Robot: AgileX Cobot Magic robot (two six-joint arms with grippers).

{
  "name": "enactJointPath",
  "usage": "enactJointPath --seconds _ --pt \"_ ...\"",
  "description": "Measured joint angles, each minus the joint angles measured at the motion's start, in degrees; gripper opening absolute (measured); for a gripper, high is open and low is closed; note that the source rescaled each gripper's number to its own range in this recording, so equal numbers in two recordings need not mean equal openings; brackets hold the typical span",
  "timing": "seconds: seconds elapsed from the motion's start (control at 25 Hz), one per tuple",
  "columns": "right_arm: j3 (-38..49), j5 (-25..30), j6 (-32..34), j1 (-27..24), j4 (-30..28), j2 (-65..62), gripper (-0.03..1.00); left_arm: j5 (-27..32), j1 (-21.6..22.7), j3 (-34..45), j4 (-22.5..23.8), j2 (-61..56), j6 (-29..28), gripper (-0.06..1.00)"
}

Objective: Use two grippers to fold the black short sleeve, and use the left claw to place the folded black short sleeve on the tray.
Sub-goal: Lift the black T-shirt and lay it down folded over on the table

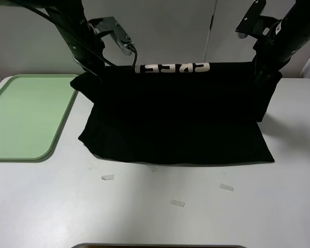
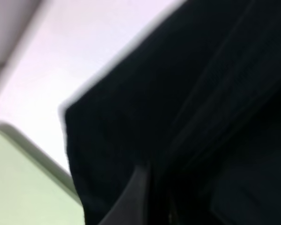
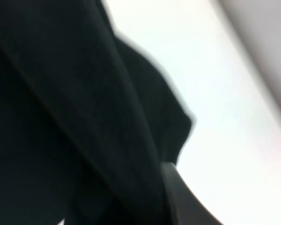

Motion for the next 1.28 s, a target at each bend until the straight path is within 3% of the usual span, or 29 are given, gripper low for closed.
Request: enactJointPath --seconds 0.24,0.52,1.0,1.28 --pt "0.0 9.5 0.1 0.1 6.2 0.0 0.0 9.3 0.0 0.0 -4.7 0.0 -0.1 0.0" --pt "0.0 14.1 0.7 0.1 7.9 0.0 0.0 12.0 0.0 0.0 -6.9 0.3 -0.1 0.0" --pt "0.0 13.8 1.6 -0.1 7.6 0.0 0.0 15.6 0.2 0.0 -11.5 1.7 -0.1 0.0" --pt "1.0 9.1 1.4 -0.1 6.7 -0.1 0.0 17.2 0.2 0.0 -11.8 1.7 -0.3 0.0"
